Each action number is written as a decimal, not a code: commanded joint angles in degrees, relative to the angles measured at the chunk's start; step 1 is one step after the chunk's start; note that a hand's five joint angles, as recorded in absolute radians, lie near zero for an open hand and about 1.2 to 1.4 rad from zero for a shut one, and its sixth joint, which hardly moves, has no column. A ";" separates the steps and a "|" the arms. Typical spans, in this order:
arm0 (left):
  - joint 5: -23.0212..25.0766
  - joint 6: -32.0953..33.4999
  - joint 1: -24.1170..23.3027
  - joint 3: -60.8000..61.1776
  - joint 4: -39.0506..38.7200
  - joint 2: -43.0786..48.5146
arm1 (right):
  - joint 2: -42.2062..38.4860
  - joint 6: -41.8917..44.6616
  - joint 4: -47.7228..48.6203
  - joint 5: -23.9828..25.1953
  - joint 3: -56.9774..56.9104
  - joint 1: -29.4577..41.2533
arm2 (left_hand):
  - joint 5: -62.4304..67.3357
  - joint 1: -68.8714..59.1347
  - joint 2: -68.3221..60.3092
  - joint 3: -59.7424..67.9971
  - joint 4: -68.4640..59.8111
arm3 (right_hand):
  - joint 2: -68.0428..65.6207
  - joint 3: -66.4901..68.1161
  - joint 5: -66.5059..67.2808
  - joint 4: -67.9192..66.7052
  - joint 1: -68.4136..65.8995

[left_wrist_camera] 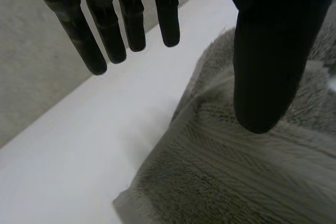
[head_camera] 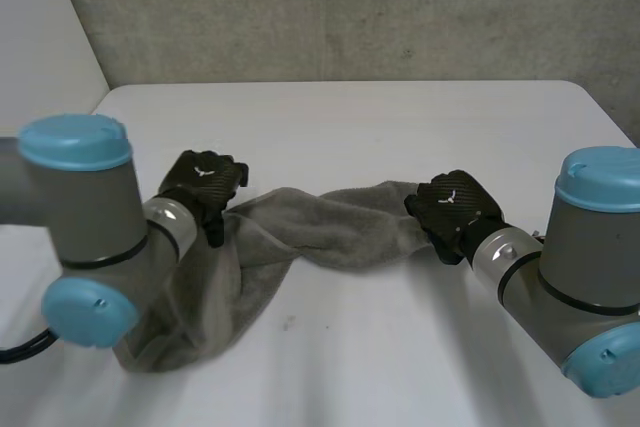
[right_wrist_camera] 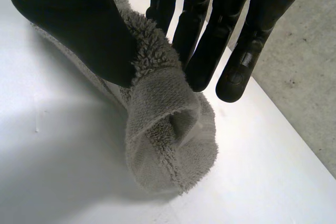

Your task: Fold the laundry

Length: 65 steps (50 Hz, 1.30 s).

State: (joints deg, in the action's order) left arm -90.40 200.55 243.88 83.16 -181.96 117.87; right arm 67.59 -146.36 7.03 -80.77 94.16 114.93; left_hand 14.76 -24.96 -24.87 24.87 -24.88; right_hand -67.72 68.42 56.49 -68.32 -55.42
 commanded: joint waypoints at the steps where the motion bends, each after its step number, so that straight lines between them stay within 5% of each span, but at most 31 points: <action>1: 5.06 -0.07 2.48 -5.99 1.69 6.93 | -0.62 0.20 0.01 0.00 0.14 0.03 | 7.15 -6.95 -7.04 7.05 -7.03 | -12.28 11.58 13.51 -11.68 -24.58; 13: 7.17 0.19 3.36 -9.77 4.23 12.91 | -1.68 1.60 0.01 0.09 -0.03 -0.14 | 8.82 -8.62 -8.71 8.71 -8.69 | -12.28 11.58 13.51 -11.68 -24.58; 17: 7.17 0.20 3.45 -10.30 6.35 13.00 | -1.59 2.22 -0.26 0.09 -0.56 -0.32 | 30.19 -29.99 -30.09 30.09 -30.07 | -12.28 11.58 13.51 -11.68 -24.58; 19: 6.73 0.11 3.45 -11.17 8.10 12.56 | -1.41 3.09 -0.70 0.00 -1.35 -0.41 | 55.16 -54.96 -55.05 55.06 -55.04 | -12.28 11.58 13.51 -11.68 -24.58; 31: 6.38 -0.51 2.57 -7.49 10.13 -2.47 | 0.43 5.30 -3.16 -1.05 -7.15 -2.34 | 55.24 -55.04 -55.13 55.13 -55.12 | -12.28 11.58 13.51 -11.68 -24.58; 41: 6.82 0.02 1.34 -2.48 11.00 -18.01 | 2.19 5.12 -16.94 -0.70 -13.38 -3.57 | 55.24 -55.04 -55.13 55.13 -55.12 | -12.28 11.58 13.51 -11.68 -24.58; 54: 7.08 0.37 1.96 -3.09 22.77 -28.73 | 11.06 7.23 -26.88 -0.09 -17.61 -6.20 | 55.24 -55.04 -55.13 55.13 -55.12 | -12.28 11.58 13.51 -11.68 -24.58; 65: 9.01 0.20 1.60 5.07 24.28 -33.41 | 12.92 9.08 -28.29 0.09 -17.35 -6.65 | 55.24 -55.04 -55.13 55.13 -55.12 | -12.28 11.58 13.51 -11.68 -24.58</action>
State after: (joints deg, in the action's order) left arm -82.99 200.73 245.71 82.66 -157.63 85.37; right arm 80.53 -137.73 -21.11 -80.59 76.28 108.54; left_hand 58.25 -66.94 -69.47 69.50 -69.75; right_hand -67.72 68.42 56.56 -68.32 -55.42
